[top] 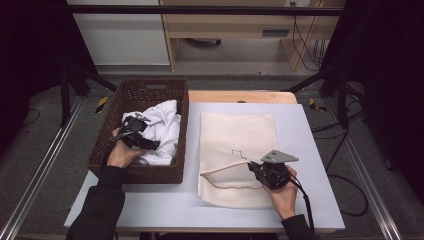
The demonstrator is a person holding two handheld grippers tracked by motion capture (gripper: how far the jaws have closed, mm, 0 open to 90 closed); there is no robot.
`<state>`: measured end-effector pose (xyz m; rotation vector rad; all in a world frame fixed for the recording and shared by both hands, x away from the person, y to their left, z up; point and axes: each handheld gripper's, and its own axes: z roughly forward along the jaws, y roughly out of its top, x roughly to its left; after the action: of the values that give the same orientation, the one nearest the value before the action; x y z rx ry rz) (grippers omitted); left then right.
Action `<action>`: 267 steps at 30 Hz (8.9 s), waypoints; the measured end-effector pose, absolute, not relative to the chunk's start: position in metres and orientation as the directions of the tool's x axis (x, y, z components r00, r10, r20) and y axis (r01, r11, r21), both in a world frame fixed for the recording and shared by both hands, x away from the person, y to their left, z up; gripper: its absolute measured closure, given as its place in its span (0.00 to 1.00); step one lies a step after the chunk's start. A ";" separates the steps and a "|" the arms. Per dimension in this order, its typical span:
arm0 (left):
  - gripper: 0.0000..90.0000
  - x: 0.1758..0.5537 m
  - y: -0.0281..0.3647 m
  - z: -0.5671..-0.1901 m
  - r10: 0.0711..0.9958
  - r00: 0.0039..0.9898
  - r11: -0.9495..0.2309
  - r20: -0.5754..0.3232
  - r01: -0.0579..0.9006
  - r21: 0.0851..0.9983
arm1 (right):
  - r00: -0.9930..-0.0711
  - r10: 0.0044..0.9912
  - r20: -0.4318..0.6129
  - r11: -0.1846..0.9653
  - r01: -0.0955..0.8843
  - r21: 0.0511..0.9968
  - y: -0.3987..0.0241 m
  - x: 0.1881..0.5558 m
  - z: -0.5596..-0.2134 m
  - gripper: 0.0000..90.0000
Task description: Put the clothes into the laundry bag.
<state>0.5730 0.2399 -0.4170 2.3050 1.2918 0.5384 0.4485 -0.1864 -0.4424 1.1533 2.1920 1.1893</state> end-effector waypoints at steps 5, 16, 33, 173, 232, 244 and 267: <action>0.02 0.578 0.240 -0.425 0.874 0.474 -0.458 0.103 0.735 0.500 | -0.587 0.809 0.042 0.302 0.475 0.826 -0.187 0.449 -0.442 0.97; 0.20 0.581 0.235 -0.431 0.866 0.499 -0.478 0.048 0.794 0.374 | -0.583 0.811 0.050 0.300 0.488 0.820 -0.187 0.449 -0.443 0.97; 0.89 0.577 0.234 -0.419 0.855 0.518 -0.481 0.016 0.781 0.397 | -0.582 0.811 0.055 0.297 0.491 0.819 -0.189 0.450 -0.444 0.97; 0.92 0.440 0.024 -0.436 0.510 0.858 -0.523 -0.057 0.362 0.772 | -0.547 0.826 0.137 0.130 0.422 0.897 -0.200 0.472 -0.421 0.98; 0.91 0.454 -0.010 -0.436 0.537 0.840 -0.495 -0.075 0.386 0.779 | -0.604 0.788 0.121 0.142 0.370 0.918 -0.191 0.449 -0.412 0.98; 0.40 0.435 0.029 -0.414 0.529 0.846 -0.435 -0.063 0.335 0.836 | -0.593 0.797 0.114 0.155 0.383 0.910 -0.195 0.449 -0.418 0.98; 0.82 0.447 0.051 -0.453 0.563 0.814 -0.427 -0.141 0.433 0.794 | -0.596 0.795 0.115 0.168 0.397 0.902 -0.189 0.450 -0.421 0.98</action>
<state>0.4471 0.0513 -0.4534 2.0843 0.7336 0.1806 0.4501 -0.1891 -0.4215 1.1300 2.0663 1.4087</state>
